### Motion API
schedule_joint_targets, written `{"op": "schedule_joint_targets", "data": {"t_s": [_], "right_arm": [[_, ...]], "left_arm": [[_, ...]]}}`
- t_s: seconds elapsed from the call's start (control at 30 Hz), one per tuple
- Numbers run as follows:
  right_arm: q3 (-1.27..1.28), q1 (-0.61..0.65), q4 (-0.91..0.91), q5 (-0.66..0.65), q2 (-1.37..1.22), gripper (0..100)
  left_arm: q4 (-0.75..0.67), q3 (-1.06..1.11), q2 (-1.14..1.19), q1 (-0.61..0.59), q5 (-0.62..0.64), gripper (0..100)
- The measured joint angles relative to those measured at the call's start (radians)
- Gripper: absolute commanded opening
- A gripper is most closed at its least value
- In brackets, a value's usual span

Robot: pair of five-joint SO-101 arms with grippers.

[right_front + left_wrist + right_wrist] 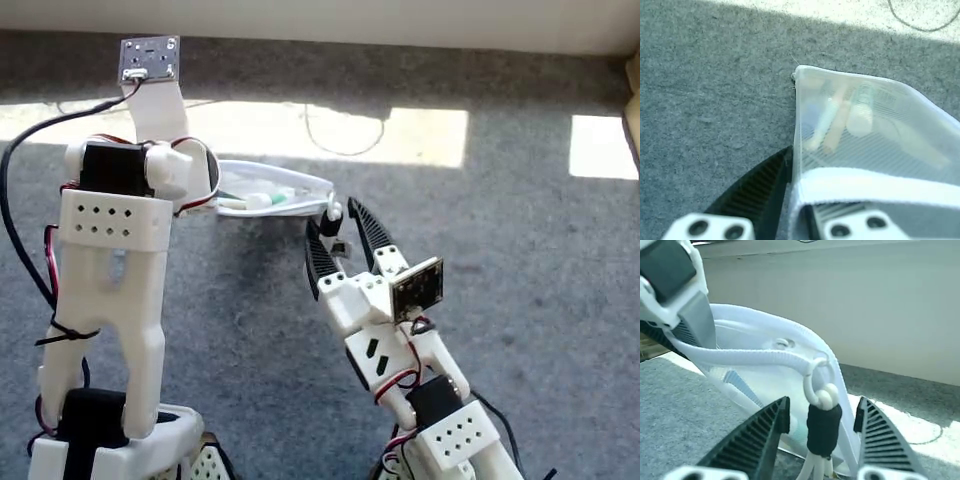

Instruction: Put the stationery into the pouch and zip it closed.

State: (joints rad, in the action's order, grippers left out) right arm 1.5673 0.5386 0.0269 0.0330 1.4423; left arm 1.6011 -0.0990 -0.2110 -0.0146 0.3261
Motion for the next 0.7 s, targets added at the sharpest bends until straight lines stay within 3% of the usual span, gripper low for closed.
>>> {"op": "schedule_joint_targets", "data": {"t_s": [0.17, 0.4, 0.7], "right_arm": [[0.000, 0.000, 0.000, 0.000, 0.000, 19.3], [0.000, 0.000, -0.037, -0.035, 0.000, 11.6], [0.000, -0.002, -0.037, -0.069, 0.000, 11.3]], "left_arm": [[0.000, 0.000, 0.000, 0.000, 0.000, 1], [0.000, 0.000, 0.000, 0.000, 0.000, 1], [0.000, 0.000, 0.000, -0.003, 0.000, 1]]}}
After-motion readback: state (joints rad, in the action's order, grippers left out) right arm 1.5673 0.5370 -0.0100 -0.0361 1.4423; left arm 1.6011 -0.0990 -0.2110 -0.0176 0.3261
